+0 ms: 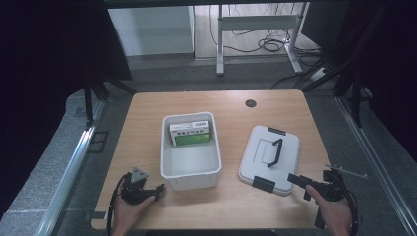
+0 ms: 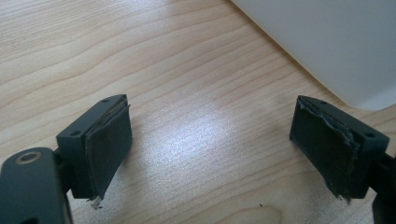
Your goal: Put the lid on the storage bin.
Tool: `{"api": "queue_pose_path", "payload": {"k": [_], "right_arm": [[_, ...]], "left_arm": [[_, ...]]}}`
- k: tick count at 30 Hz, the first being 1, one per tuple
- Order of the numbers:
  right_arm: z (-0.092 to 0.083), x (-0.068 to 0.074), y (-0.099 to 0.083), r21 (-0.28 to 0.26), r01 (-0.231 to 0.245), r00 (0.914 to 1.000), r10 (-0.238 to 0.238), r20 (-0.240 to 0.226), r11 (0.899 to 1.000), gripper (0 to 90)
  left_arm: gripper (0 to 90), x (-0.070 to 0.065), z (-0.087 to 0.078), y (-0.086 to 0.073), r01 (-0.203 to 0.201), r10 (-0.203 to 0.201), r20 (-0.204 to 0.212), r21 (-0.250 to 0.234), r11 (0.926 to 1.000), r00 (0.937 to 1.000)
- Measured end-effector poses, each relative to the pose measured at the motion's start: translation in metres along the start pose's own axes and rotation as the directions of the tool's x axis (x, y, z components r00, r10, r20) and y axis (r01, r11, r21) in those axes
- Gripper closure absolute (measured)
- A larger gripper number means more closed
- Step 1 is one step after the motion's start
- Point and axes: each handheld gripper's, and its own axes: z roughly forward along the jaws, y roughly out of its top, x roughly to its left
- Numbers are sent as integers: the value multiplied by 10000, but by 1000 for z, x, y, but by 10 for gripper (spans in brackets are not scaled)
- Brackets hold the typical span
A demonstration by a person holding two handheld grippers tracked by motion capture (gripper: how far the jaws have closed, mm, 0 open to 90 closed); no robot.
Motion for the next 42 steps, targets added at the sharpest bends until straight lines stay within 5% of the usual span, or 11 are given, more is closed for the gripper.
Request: {"api": "queue_pose_path", "payload": {"k": [12, 42], "right_arm": [[1, 4, -2, 224, 592, 9977, -599, 311, 9980, 373], [-5, 7, 13, 57, 900, 9949, -902, 441, 9959, 372]], "left_arm": [[134, -1, 0, 0, -87, 87, 62, -15, 10000, 9999], [134, -1, -1, -1, -70, 70, 47, -16, 10000, 10000]]}}
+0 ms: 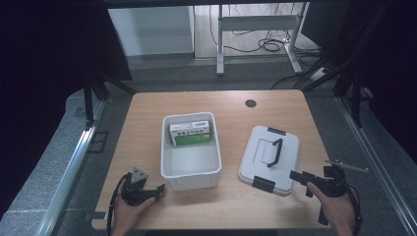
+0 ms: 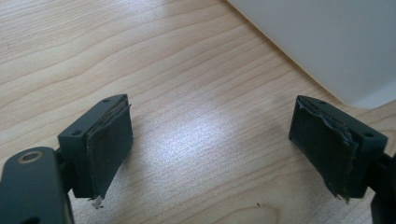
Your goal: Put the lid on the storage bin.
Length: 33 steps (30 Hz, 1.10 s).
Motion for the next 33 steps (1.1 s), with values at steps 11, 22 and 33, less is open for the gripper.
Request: {"api": "queue_pose_path", "payload": {"k": [11, 22, 33], "right_arm": [[-4, 7, 15, -175, 14, 9998, -18, -185, 9998, 373], [-8, 24, 27, -216, 249, 9995, -253, -182, 9995, 373], [-8, 41, 44, 175, 305, 9995, -305, -19, 9994, 373]], "left_arm": [[134, 0, 0, 0, 2, -2, 9, 0, 10000, 10000], [134, 0, -1, -1, 6, -6, 22, 5, 10000, 10000], [134, 0, -1, -1, 12, -12, 30, -4, 10000, 10000]]}}
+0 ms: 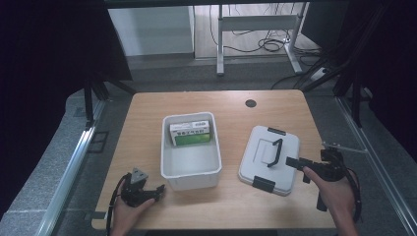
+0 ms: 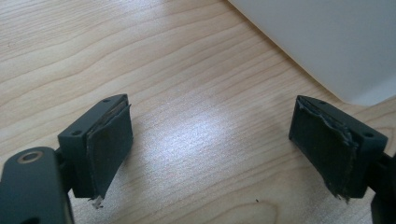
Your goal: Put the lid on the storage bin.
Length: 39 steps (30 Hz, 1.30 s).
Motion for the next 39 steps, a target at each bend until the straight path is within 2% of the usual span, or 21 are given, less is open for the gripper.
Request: {"api": "queue_pose_path", "payload": {"k": [9, 18, 24, 30, 33, 34, 39], "right_arm": [[15, 18, 24, 443, 117, 9999, -120, 59, 9989, 380], [25, 22, 38, 661, -56, 9999, 48, 118, 9978, 380], [28, 24, 47, 651, -114, 9994, 93, 328, 9978, 397], [34, 26, 55, 1014, -376, 9979, 320, 566, 9941, 418], [39, 26, 59, 1167, -430, 9962, 337, 805, 9922, 428], [43, 27, 63, 1384, -543, 9944, 410, 976, 9889, 435], [49, 25, 68, 1568, -656, 9912, 464, 1237, 9854, 451]], "left_arm": [[134, 0, 0, 0, 24, -24, 2, -38, 10000, 10000], [134, 0, 0, 0, 15, -15, -11, -32, 10000, 10000], [134, 0, 0, 0, -14, 14, -22, -27, 10000, 10000], [134, 0, 0, -1, -13, 13, -23, -25, 10000, 10000], [134, 0, -1, -1, -30, 30, -17, -9, 10000, 10000], [134, 0, -1, -1, -5, 5, -22, 4, 10000, 10000], [134, 0, -1, -1, -10, 10, -14, 9, 10000, 10000]]}}
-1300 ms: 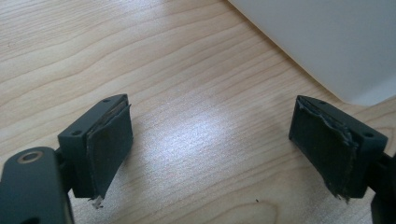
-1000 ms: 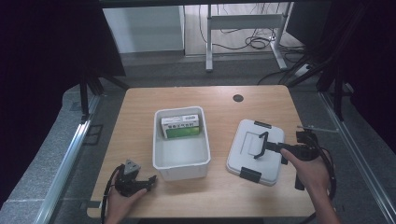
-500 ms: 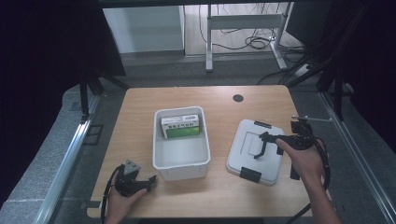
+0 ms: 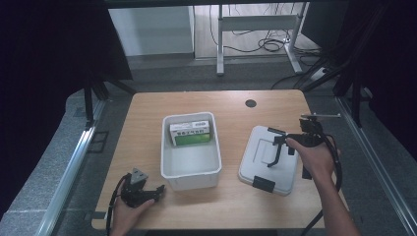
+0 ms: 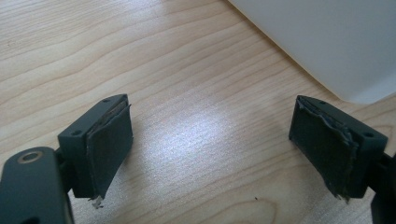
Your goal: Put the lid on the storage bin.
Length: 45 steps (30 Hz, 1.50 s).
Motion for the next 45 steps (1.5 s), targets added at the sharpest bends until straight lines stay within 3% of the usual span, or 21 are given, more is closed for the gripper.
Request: {"api": "queue_pose_path", "payload": {"k": [11, 29, 34, 42, 45], "right_arm": [[25, -8, 8, 820, -200, 9966, 133, 815, 9964, 478], [46, -23, 11, 1340, -845, 9890, 667, 1323, 9874, 539], [57, -32, 8, 1634, -1308, 9849, 1093, 1341, 9778, 595], [65, -39, 7, 1852, -1687, 9803, 1453, 1334, 9681, 672], [69, -40, 8, 2189, -1776, 9802, 1527, 1263, 9594, 706]], "left_arm": [[134, 0, 0, 0, 6, -6, -4, -5, 10000, 10000], [134, 0, 0, 0, 7, -7, -15, -9, 10000, 10000], [134, 0, 0, -1, 5, -5, -12, -9, 10000, 10000], [134, 0, 0, -1, 6, -6, -12, -12, 10000, 10000], [134, 0, 0, -1, 5, -5, -12, -10, 10000, 10000]]}}
